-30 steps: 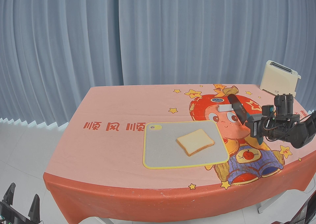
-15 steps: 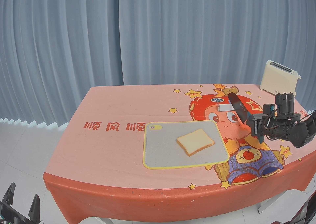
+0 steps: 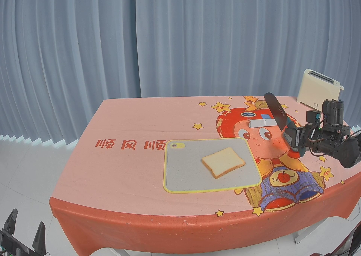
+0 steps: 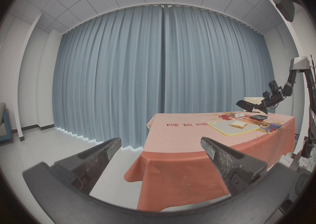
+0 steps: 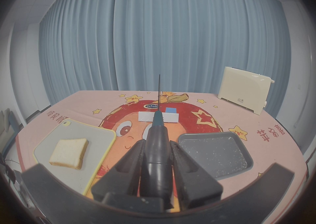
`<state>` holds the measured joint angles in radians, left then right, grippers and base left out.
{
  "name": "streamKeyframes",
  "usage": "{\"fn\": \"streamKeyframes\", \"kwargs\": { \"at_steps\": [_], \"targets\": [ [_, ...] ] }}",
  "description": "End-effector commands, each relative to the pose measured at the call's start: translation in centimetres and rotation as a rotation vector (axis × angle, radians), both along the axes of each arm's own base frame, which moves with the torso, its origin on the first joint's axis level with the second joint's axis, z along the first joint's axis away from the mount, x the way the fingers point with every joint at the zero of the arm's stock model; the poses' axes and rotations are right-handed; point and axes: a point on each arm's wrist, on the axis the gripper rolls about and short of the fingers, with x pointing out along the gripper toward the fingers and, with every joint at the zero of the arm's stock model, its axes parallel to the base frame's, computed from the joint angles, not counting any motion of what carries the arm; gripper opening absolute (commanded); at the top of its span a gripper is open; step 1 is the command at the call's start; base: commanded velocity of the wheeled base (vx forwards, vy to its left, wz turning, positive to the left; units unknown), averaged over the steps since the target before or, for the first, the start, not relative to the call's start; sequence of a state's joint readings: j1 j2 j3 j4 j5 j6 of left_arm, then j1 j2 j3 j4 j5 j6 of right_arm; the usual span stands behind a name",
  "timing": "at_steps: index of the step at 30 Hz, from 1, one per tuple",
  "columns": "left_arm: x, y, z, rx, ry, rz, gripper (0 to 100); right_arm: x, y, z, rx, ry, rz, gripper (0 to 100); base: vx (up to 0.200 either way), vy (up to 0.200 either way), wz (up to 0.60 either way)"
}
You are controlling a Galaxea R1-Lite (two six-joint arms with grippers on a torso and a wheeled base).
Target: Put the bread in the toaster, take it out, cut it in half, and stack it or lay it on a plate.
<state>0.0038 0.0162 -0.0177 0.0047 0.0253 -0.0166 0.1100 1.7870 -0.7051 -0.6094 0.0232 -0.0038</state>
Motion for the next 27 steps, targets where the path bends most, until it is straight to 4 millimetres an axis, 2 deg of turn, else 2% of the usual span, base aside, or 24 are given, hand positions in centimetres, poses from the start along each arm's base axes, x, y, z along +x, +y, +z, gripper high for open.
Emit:
{"fn": "streamKeyframes", "kwargs": {
  "at_steps": [1,9,12,14,17,22,27],
  "targets": [
    [0.0,0.0,-0.5,0.000,0.000,0.002,100,-0.5,-0.2,-0.2,0.005,-0.007,-0.007,0,0.000,0.000,0.00],
    [0.0,0.0,-0.5,0.000,0.000,0.002,100,-0.2,-0.2,-0.3,0.013,-0.085,-0.009,0,0.000,0.000,0.00],
    [0.0,0.0,-0.5,0.000,0.001,0.002,100,-0.6,-0.1,0.5,0.016,-0.108,-0.006,0,0.000,0.000,0.00],
    [0.0,0.0,-0.5,0.000,0.000,0.002,100,-1.7,0.0,1.1,0.018,-0.124,0.003,0,0.000,0.000,0.00],
    [0.0,0.0,-0.5,0.000,0.000,0.002,100,-2.8,0.5,1.9,0.022,-0.144,0.024,0,0.000,0.000,0.00],
    [0.0,0.0,-0.5,0.000,0.000,0.002,100,-3.6,1.5,2.5,0.032,-0.164,0.063,0,0.000,0.000,0.00],
    [0.0,0.0,-0.5,0.000,0.000,0.002,100,-4.2,3.6,2.8,0.042,-0.179,0.112,0,0.000,0.000,0.00]
  ]
}}
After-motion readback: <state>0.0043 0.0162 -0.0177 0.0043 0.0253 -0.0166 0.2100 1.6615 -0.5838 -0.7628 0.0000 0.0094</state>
